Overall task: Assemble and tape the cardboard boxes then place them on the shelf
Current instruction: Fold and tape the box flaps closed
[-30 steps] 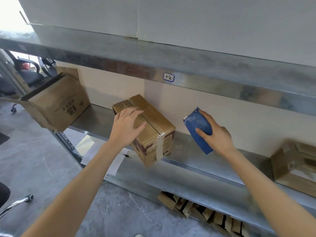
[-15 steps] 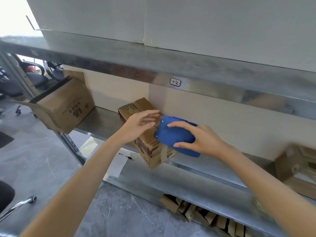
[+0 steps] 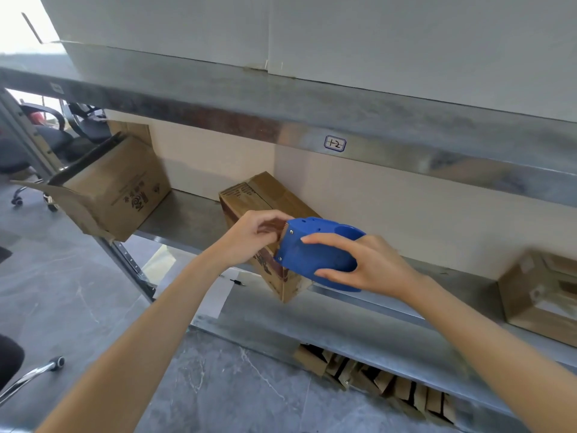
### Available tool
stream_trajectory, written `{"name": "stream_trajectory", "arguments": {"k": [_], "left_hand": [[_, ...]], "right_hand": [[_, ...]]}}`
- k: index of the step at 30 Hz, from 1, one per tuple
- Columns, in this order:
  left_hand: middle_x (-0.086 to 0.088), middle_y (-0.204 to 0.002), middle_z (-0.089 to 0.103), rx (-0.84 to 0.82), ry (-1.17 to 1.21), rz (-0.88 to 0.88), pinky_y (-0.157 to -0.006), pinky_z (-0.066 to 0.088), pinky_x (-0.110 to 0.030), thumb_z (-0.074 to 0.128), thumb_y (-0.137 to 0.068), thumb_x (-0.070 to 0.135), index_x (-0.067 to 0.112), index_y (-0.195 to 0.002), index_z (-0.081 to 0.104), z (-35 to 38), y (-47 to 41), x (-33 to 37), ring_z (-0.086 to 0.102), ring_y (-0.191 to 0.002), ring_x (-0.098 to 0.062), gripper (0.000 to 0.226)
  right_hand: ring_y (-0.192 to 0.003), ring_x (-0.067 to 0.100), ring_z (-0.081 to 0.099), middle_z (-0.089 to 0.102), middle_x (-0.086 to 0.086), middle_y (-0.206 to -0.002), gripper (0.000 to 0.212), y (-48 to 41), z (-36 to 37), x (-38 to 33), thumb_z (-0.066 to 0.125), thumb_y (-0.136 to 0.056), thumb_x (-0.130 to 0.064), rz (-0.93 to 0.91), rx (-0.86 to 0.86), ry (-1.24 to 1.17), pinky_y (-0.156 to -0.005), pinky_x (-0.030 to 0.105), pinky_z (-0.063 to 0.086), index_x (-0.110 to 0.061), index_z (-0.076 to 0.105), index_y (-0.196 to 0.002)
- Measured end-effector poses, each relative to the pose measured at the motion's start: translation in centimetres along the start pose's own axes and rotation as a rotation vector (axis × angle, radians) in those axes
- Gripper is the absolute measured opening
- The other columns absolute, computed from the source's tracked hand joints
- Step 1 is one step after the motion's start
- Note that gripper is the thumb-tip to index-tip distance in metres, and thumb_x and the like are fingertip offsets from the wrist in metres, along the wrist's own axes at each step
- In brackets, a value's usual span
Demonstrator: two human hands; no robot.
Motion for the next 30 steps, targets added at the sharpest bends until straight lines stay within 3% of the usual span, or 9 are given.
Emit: {"name": "stream_trajectory", "arguments": {"k": [4, 10, 14, 18, 22, 26, 30], "left_hand": [[0.017, -0.096, 0.072, -0.009, 0.019, -0.004, -0.077, 0.051, -0.018, 0.048, -0.09, -0.017, 0.026, -0.102, 0.069, 0.1, 0.4, -0.5, 0.068, -0.094, -0.005, 0.049], [0.007, -0.091, 0.073, 0.088, -0.001, 0.003, -0.074, 0.05, -0.017, 0.05, -0.08, -0.02, 0.021, -0.093, 0.07, 0.1, 0.7, -0.7, 0.069, -0.085, -0.006, 0.048], [0.007, -0.089, 0.072, 0.116, -0.018, -0.016, -0.075, 0.051, -0.019, 0.049, -0.079, -0.022, 0.023, -0.088, 0.067, 0.4, 0.5, -0.8, 0.068, -0.086, -0.007, 0.05], [-0.002, -0.096, 0.069, 0.166, -0.013, -0.034, -0.079, 0.053, -0.025, 0.043, -0.08, -0.025, 0.012, -0.094, 0.064, 0.9, 0.2, -0.6, 0.067, -0.093, -0.012, 0.044], [-0.004, -0.091, 0.068, 0.223, -0.044, -0.05, -0.076, 0.051, -0.02, 0.049, -0.084, -0.022, 0.006, -0.091, 0.065, 1.1, 0.2, -0.4, 0.064, -0.086, -0.009, 0.033], [-0.018, -0.093, 0.067, 0.29, -0.07, -0.071, -0.082, 0.053, -0.034, 0.053, -0.086, -0.02, -0.004, -0.098, 0.065, 1.5, 0.8, -0.4, 0.063, -0.084, -0.017, 0.023], [-0.005, -0.08, 0.066, 0.372, 0.021, -0.129, -0.08, 0.053, -0.03, 0.065, -0.088, -0.006, 0.016, -0.107, 0.06, 0.8, 2.2, -1.4, 0.064, -0.078, -0.017, 0.029]], "right_hand": [[-0.05, 0.003, 0.044, 0.036, -0.013, -0.053, 0.052, 0.5, 0.0, -0.5, 0.06, -0.088, -0.05, 0.028, 0.032, -0.007, -0.044, 0.012, 0.024, -0.052, 0.039, -0.136], [-0.051, 0.003, 0.044, 0.038, -0.01, -0.054, 0.049, 0.7, 0.6, -0.7, 0.055, -0.088, -0.054, 0.033, -0.008, -0.029, -0.047, 0.012, 0.03, -0.051, 0.042, -0.135], [-0.053, 0.005, 0.044, 0.044, -0.005, -0.054, 0.052, 0.2, 0.5, -0.2, 0.056, -0.09, -0.051, 0.005, -0.06, -0.002, -0.046, 0.013, 0.027, -0.053, 0.036, -0.137], [-0.056, 0.013, 0.044, 0.062, 0.002, -0.069, 0.054, -0.3, 0.7, 0.9, 0.049, -0.091, -0.056, -0.041, -0.158, -0.005, -0.053, 0.021, 0.037, -0.054, 0.026, -0.141], [-0.054, 0.018, 0.042, 0.056, 0.006, -0.061, 0.054, -0.5, 0.8, 1.6, 0.047, -0.092, -0.056, -0.065, -0.217, -0.041, -0.059, 0.031, 0.045, -0.056, 0.024, -0.141], [-0.054, 0.018, 0.043, 0.067, 0.008, -0.082, 0.053, -0.7, 1.1, 2.2, 0.046, -0.093, -0.056, -0.11, -0.243, -0.045, -0.058, 0.029, 0.042, -0.059, 0.02, -0.14], [-0.051, 0.017, 0.041, 0.047, 0.0, -0.056, 0.052, 0.3, -0.1, 2.9, 0.055, -0.092, -0.05, -0.122, -0.17, -0.046, -0.049, 0.018, 0.029, -0.057, 0.031, -0.138]]}}
Point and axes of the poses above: each hand's wrist, its own y-axis away from the middle knuckle, its own z-axis out of the palm, x = y × z, the point moved 7 cm from there along -y, towards the middle knuckle
